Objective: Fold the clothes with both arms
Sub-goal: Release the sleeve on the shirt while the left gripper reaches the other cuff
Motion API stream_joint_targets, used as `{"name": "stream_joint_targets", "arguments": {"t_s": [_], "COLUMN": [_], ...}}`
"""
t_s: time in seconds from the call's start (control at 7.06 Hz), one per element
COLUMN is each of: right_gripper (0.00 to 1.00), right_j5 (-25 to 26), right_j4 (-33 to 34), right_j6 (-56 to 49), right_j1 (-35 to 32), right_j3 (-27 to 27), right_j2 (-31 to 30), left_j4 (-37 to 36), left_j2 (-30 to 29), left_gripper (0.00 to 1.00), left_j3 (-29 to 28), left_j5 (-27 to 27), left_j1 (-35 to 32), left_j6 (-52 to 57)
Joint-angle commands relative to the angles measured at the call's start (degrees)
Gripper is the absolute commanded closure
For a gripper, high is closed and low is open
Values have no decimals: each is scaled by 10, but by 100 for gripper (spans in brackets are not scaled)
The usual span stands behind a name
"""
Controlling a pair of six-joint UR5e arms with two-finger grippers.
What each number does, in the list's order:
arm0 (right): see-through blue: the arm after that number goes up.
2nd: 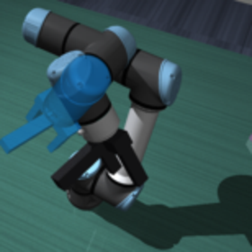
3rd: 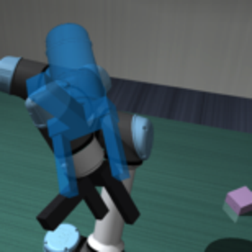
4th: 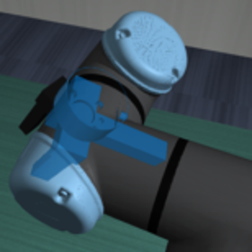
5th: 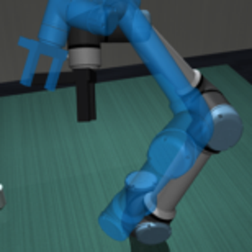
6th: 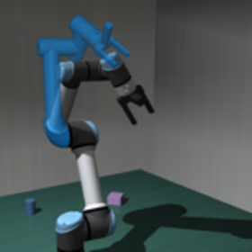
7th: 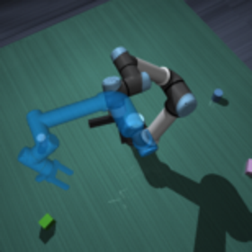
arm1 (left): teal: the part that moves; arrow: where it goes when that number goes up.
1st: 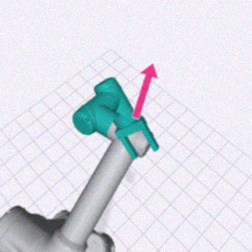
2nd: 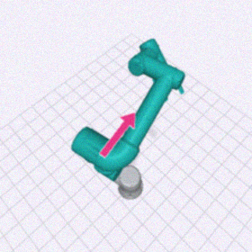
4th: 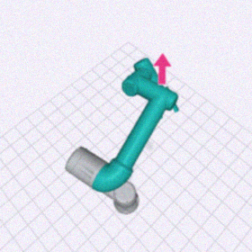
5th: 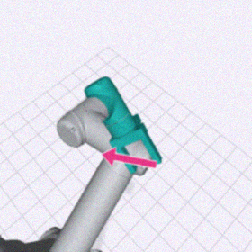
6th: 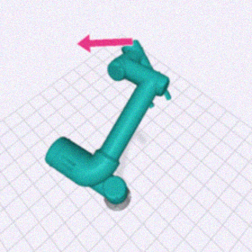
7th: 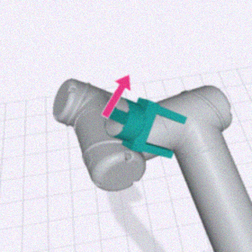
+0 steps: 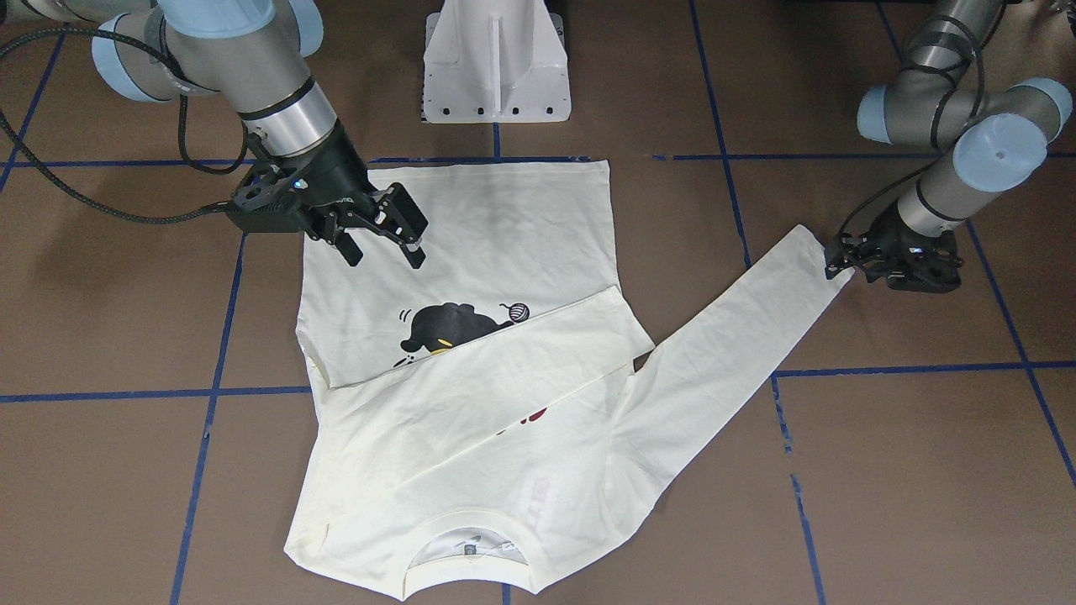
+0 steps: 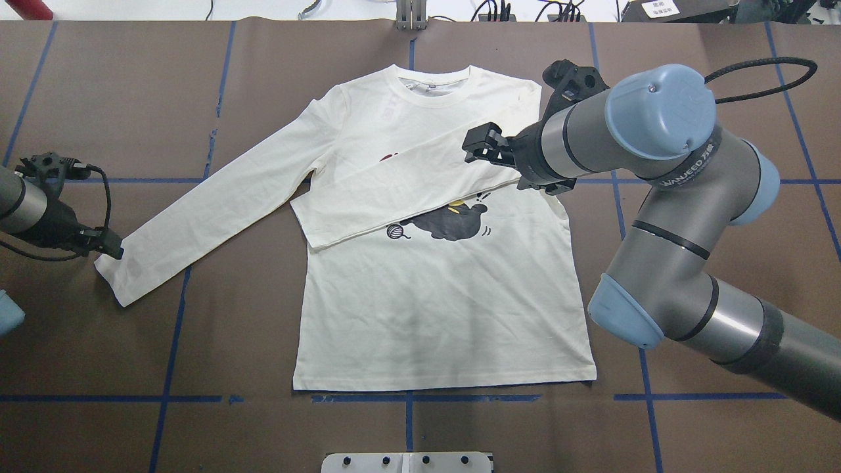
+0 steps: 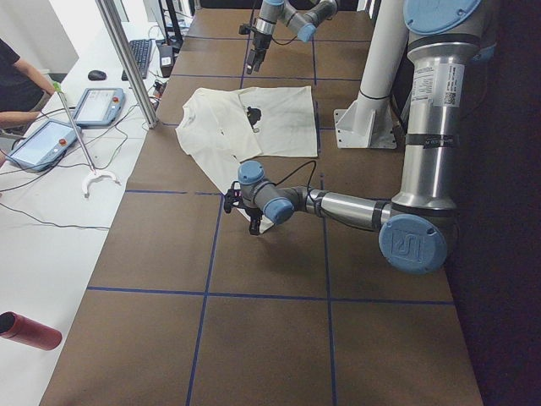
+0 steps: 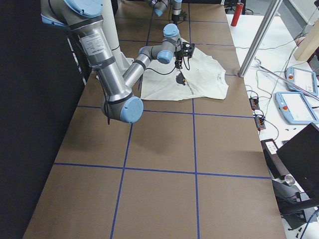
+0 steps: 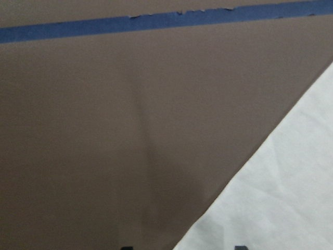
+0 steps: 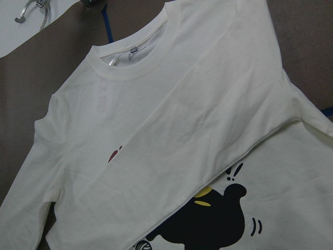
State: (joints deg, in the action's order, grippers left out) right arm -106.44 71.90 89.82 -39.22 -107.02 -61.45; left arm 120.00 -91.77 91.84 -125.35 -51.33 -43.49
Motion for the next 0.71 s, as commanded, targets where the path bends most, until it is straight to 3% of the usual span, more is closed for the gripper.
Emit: {"name": "stream_joint_targets", "arguments": {"t_s": [0.0, 0.14, 0.43, 0.57], "right_gripper": [0, 0, 0, 0], "right_j5": [0, -1, -3, -4], "right_j4": [0, 0, 0, 0], "right_j6": [1, 1, 0, 0], "right_j1": [0, 0, 0, 0], "right_j3": [0, -1, -4, -4], "right_j2": [1, 1, 1, 0], "left_j4": [-2, -2, -3, -3], "left_j2": [0, 2, 2, 1], "left_gripper": [53, 58, 92, 100], "left_j3": [-3, -3, -2, -3], "left_j5": [-1, 0, -3, -4], "left_j1": [2, 3, 3, 3], "left_j6": [1, 2, 1, 1]}}
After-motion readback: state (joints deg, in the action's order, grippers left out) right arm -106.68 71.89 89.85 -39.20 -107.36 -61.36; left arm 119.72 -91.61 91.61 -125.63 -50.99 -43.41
